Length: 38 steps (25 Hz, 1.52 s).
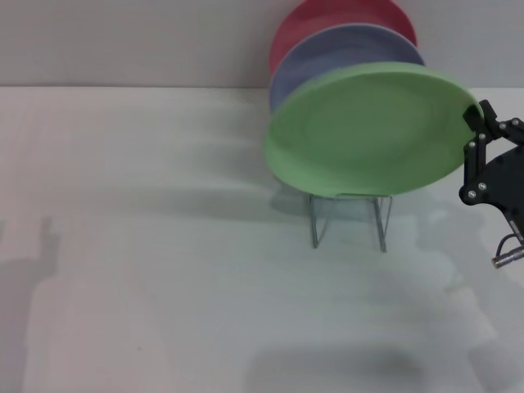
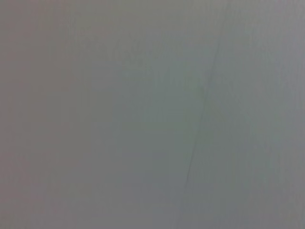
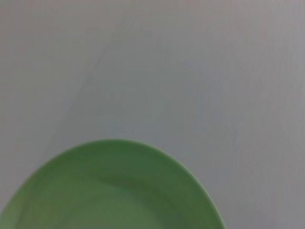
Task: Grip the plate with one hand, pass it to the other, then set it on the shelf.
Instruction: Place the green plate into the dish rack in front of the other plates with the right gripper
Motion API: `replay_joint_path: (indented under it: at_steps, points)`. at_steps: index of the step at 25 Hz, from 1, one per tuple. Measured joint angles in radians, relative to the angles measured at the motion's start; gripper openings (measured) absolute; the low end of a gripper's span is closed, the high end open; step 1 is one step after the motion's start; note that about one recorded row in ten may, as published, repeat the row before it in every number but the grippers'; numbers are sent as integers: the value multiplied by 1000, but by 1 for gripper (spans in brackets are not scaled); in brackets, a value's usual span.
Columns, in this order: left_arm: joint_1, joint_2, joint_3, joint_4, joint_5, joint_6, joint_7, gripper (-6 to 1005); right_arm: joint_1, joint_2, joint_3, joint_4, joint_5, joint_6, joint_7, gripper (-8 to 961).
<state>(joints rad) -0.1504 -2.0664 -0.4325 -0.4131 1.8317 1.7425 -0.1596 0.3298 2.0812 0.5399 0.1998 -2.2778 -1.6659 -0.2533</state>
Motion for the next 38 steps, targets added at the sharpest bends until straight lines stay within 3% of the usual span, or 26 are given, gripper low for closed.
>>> replay_joint_path:
  at_steps: [38]
  points:
    - [-3, 5, 8, -9, 3, 25, -24, 681, -20, 3, -13, -21, -9, 197, -6, 24]
